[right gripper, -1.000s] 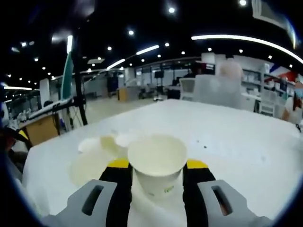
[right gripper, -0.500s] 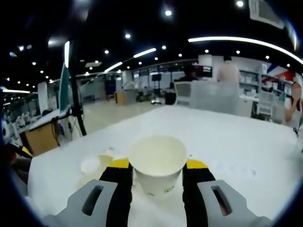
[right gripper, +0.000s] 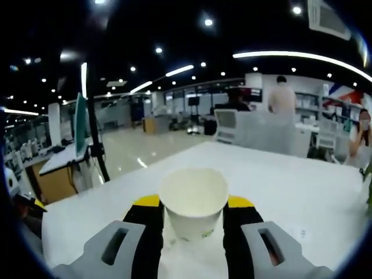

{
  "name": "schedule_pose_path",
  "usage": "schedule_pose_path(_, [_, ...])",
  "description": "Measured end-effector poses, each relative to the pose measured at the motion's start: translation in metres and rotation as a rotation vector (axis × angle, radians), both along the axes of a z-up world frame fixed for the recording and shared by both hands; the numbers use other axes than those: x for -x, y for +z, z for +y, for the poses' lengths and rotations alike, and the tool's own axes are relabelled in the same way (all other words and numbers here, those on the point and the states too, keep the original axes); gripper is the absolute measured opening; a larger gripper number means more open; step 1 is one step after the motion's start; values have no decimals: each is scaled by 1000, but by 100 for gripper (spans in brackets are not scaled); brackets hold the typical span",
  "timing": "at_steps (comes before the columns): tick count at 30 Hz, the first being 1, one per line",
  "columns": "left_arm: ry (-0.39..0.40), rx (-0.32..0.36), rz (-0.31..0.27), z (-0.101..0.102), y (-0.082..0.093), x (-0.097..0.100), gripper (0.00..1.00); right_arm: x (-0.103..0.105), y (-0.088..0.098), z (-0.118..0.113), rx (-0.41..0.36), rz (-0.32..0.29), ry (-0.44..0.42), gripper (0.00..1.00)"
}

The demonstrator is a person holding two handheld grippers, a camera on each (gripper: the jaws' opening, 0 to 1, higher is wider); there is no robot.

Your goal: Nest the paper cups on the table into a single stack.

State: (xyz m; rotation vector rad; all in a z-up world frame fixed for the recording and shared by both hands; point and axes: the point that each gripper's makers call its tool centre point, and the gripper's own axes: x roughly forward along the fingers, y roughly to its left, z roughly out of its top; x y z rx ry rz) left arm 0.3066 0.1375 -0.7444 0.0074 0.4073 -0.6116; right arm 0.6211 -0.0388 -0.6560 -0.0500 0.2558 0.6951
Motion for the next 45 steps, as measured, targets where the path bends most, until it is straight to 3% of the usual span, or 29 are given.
schedule_pose_path(16, [-22, -9, 3, -5, -1, 4, 99, 16, 31, 1, -14, 6, -5, 36])
schedule_pose_path(20, [-49, -86, -48, -8, 1, 5, 99, 22, 35, 2, -18, 10, -6, 36])
schedule_pose_path(24, [-78, -122, -58, -12, -2, 7, 99, 32, 40, 4, -20, 5, 5, 36])
schedule_pose_path(30, [-32, -89, -47, -2, 1, 3, 99, 47, 45, 7, -35, 7, 10, 36])
schedule_pose_path(45, [-56, -106, -49, -6, 0, 2, 99, 79, 51, 7, -48, -1, 40, 37])
